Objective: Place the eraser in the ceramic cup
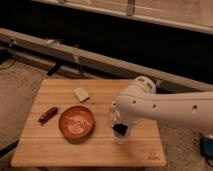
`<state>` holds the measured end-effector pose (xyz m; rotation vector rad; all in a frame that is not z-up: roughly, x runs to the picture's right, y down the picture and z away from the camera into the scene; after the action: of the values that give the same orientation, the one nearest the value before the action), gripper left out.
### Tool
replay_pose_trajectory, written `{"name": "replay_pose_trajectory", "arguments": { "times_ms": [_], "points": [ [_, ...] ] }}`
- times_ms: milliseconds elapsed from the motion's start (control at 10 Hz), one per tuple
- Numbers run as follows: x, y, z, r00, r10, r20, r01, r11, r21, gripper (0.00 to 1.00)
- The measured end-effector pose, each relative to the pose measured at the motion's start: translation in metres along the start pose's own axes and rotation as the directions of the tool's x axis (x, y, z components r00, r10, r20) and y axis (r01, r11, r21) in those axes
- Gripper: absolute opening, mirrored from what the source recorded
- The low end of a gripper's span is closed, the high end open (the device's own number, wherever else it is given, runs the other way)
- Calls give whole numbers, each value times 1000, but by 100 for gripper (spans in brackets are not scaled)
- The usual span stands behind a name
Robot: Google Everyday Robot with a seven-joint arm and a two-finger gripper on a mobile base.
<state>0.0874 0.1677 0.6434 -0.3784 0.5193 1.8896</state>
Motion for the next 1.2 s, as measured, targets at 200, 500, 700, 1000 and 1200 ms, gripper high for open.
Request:
{"name": "replay_pose_trajectory", "arguments": {
  "times_ms": [200, 500, 700, 1000, 1200],
  "points": [
    [-2, 0, 13, 1000, 0, 10, 0, 1000, -6, 0],
    [-10, 4, 26, 1000, -10, 22, 10, 1000, -10, 0],
    [-18, 7, 34, 999, -17, 32, 17, 1000, -11, 0],
    [-26, 8, 38, 998, -21, 53, 21, 1000, -4, 2],
    [-28, 7, 39, 998, -24, 63, 23, 1000, 3, 27]
  ]
}}
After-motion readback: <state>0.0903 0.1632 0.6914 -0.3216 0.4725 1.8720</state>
